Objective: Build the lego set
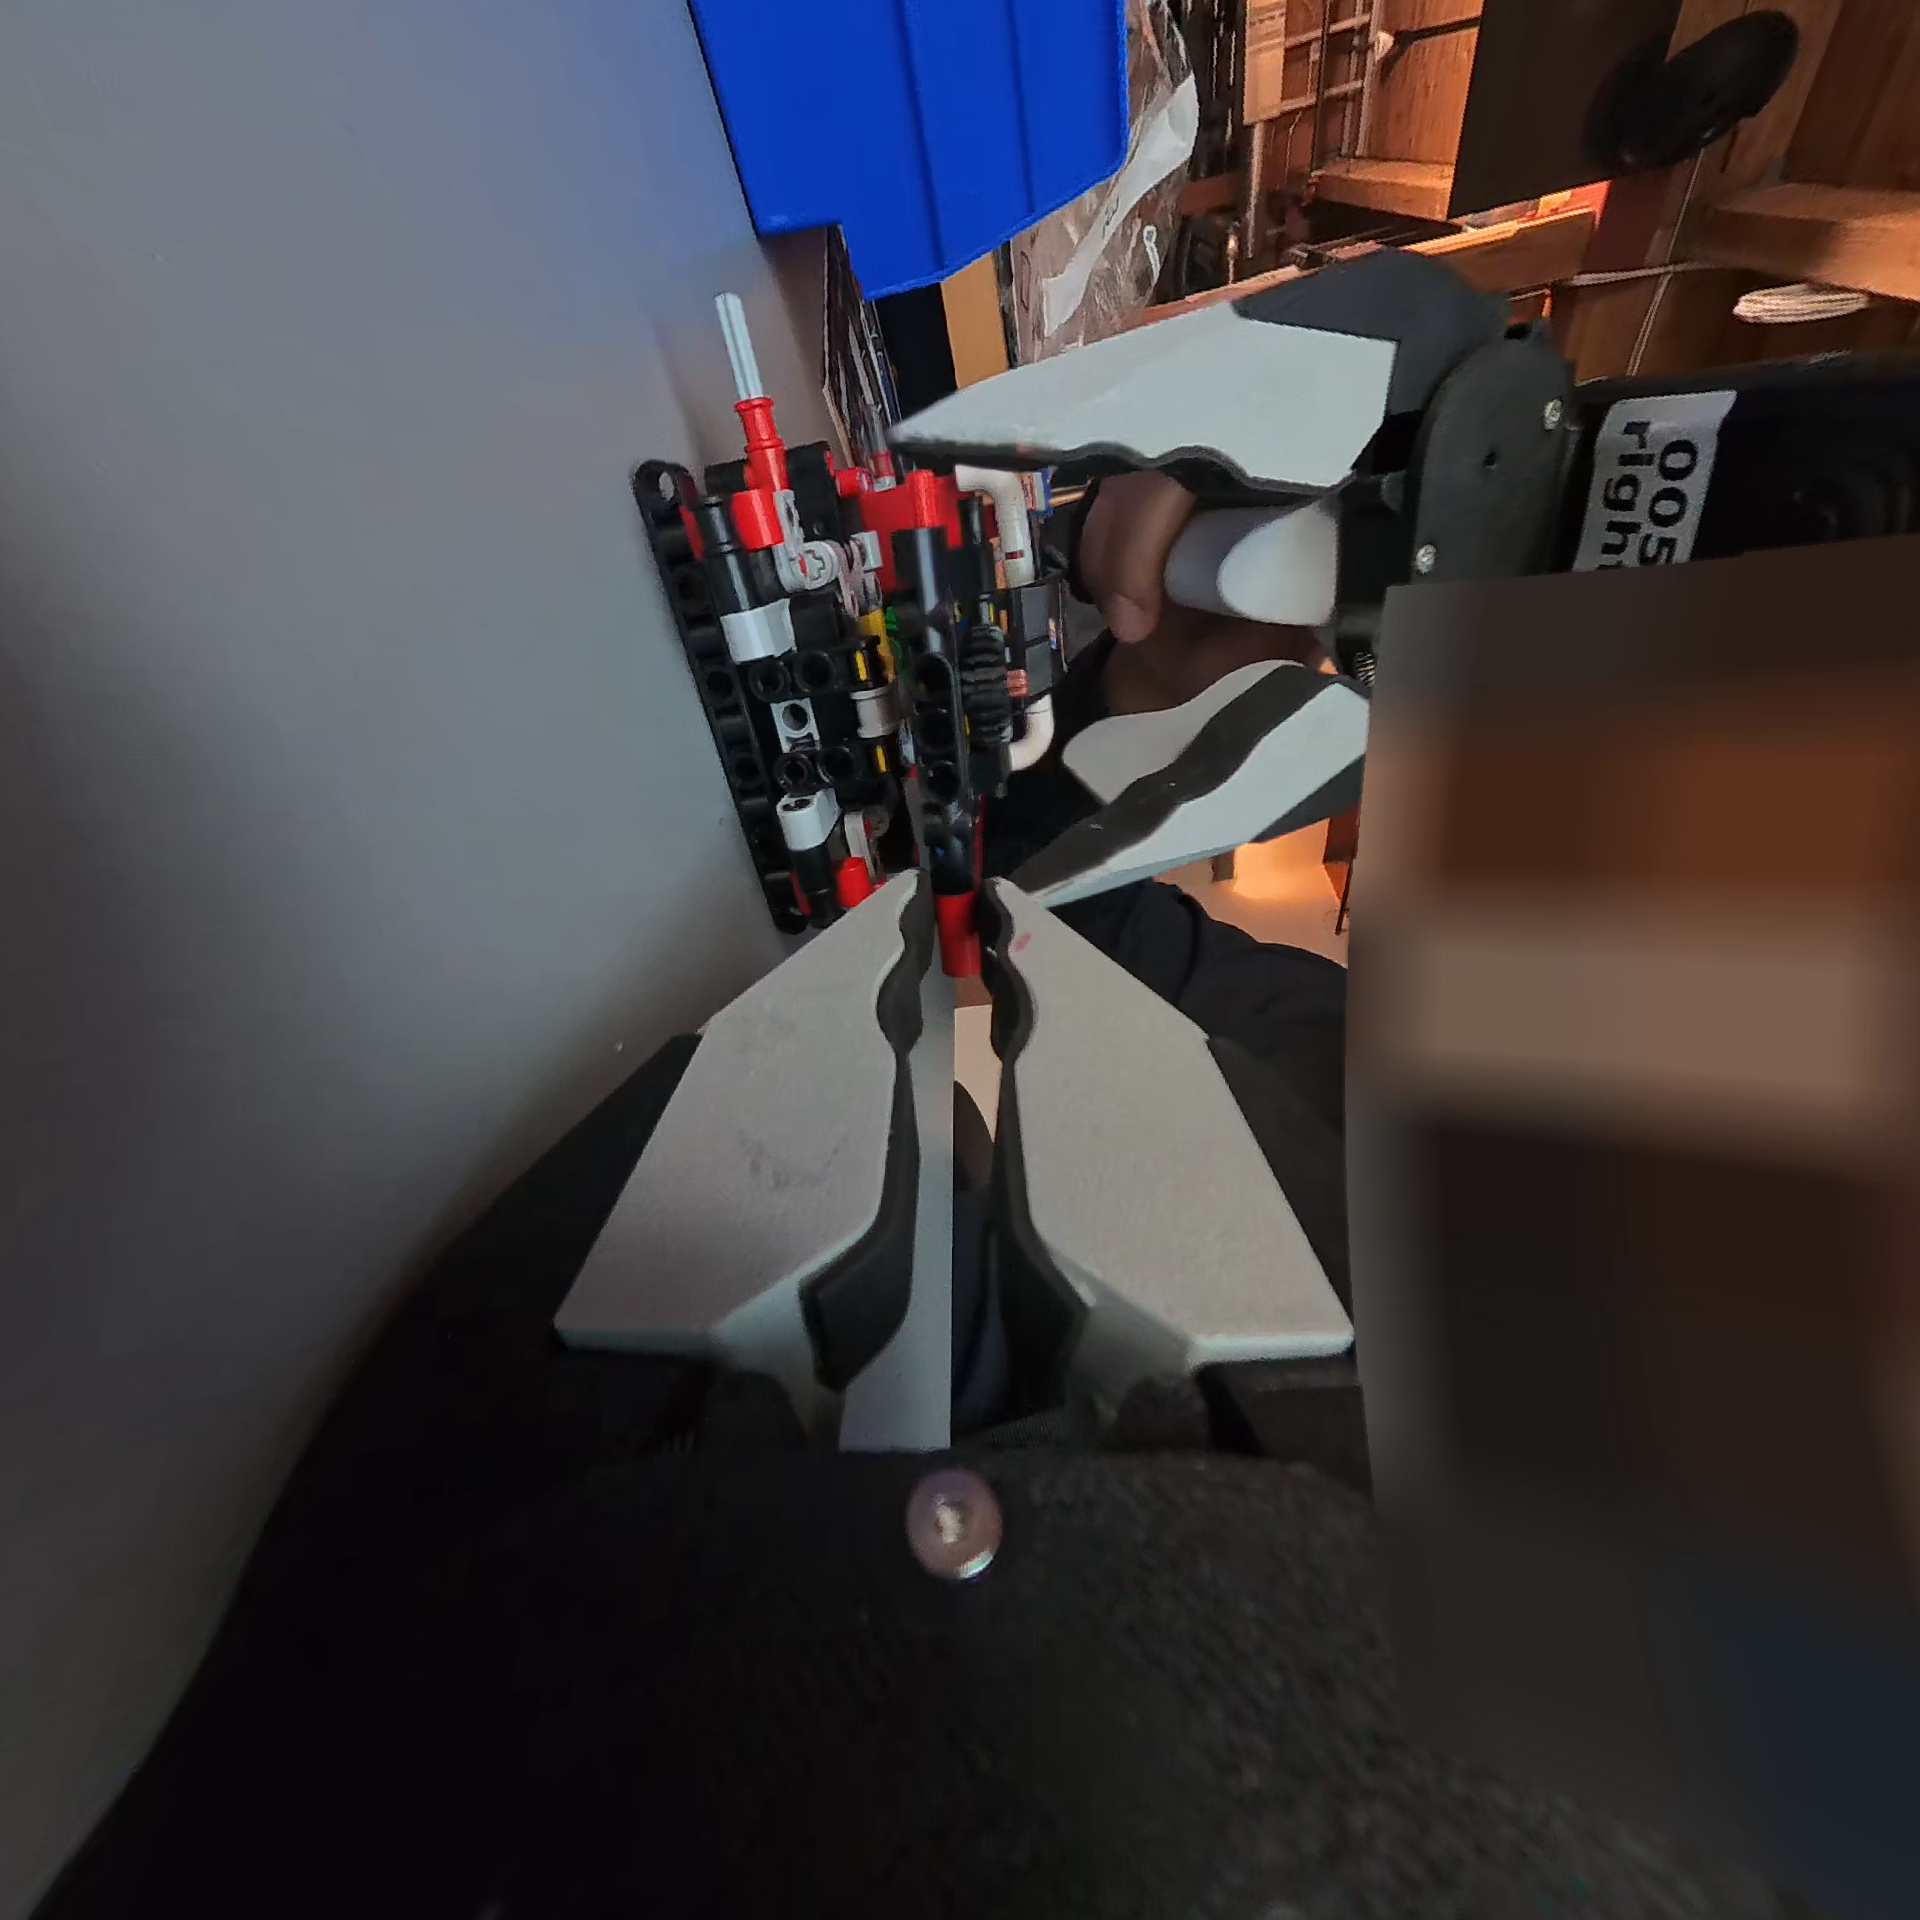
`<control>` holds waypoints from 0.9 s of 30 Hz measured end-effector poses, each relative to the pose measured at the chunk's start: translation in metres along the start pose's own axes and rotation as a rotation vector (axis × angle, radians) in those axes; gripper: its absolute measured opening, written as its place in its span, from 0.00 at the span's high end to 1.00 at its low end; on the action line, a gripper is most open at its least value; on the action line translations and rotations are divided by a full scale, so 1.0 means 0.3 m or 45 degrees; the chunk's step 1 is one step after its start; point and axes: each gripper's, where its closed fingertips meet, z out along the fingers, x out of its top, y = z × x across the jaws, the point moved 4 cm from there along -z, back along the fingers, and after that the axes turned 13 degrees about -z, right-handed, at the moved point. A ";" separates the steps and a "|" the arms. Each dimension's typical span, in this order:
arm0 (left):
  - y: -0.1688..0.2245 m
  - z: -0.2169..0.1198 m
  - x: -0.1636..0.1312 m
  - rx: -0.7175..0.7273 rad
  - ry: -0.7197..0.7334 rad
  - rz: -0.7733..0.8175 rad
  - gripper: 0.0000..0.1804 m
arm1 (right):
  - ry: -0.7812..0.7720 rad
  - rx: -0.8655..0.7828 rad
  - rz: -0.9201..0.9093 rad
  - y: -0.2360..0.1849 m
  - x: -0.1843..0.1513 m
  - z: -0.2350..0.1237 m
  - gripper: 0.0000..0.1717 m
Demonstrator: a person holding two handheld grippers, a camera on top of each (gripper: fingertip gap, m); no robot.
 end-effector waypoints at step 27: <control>0.014 -0.048 -0.031 0.117 -0.008 0.255 0.93 | -0.022 -0.215 0.007 -0.055 -0.075 -0.047 0.50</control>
